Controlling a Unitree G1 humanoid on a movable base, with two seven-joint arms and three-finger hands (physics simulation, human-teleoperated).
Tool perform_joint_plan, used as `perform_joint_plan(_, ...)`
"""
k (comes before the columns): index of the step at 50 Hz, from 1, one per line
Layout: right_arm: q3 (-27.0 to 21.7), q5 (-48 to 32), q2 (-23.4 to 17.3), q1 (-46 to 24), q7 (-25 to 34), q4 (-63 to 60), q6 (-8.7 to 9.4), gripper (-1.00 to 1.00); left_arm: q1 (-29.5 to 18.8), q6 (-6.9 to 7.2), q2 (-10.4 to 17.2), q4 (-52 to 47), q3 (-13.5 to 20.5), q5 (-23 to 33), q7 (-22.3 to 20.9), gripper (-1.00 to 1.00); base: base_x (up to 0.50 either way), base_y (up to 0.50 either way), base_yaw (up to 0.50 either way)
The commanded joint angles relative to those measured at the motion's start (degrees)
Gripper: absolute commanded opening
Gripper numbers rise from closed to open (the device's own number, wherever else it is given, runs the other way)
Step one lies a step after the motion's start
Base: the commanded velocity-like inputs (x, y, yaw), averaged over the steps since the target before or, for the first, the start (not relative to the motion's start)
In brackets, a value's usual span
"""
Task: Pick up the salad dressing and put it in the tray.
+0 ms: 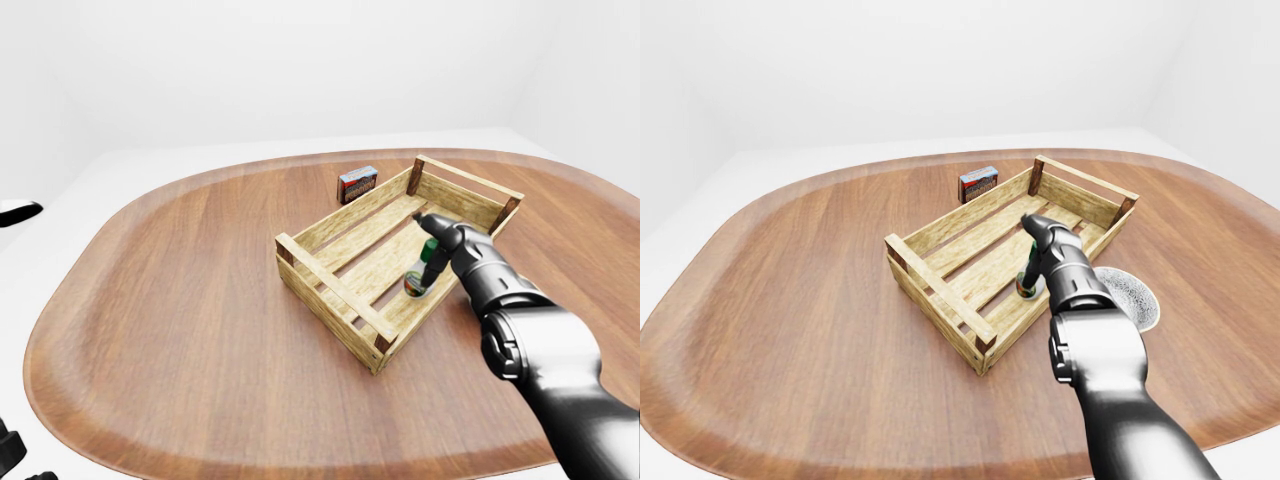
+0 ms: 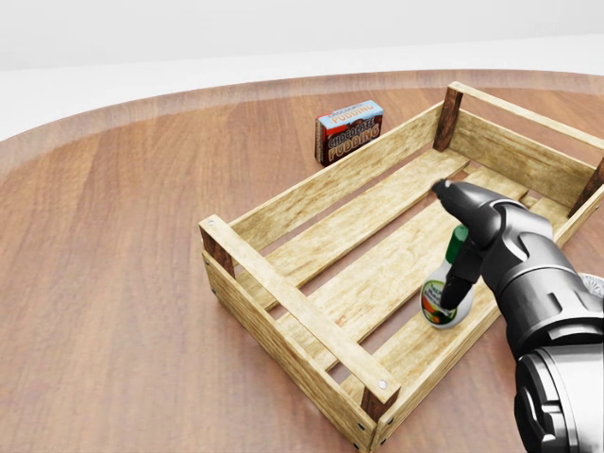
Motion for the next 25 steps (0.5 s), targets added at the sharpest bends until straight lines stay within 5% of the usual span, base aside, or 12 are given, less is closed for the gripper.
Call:
perform_joint_plan(1, 0.1, 0.5, 0.2, 1.2, 0.1, -0.1, 0.01, 1.00, -0.1, 0.00, -0.2, 0.3, -0.3, 0.2, -0.2, 1.00, 0.00, 0.00, 0.00)
perform_joint_plan(11, 1.6, -1.1, -1.1, -2.5, 2.4, -0.4, -1.82, 1.00, -0.1, 0.00, -0.2, -0.4, -0.3, 0.2, 0.0, 1.00, 0.00, 0.00, 0.00)
perform_joint_plan(25, 4.2, -7.1, -10.2, -24.5, 13.3, -2.8, -5.96, 1.00, -0.2, 0.00, -0.7, -0.7, -0.6, 0.3, -0.3, 1.00, 0.00, 0.00, 0.00)
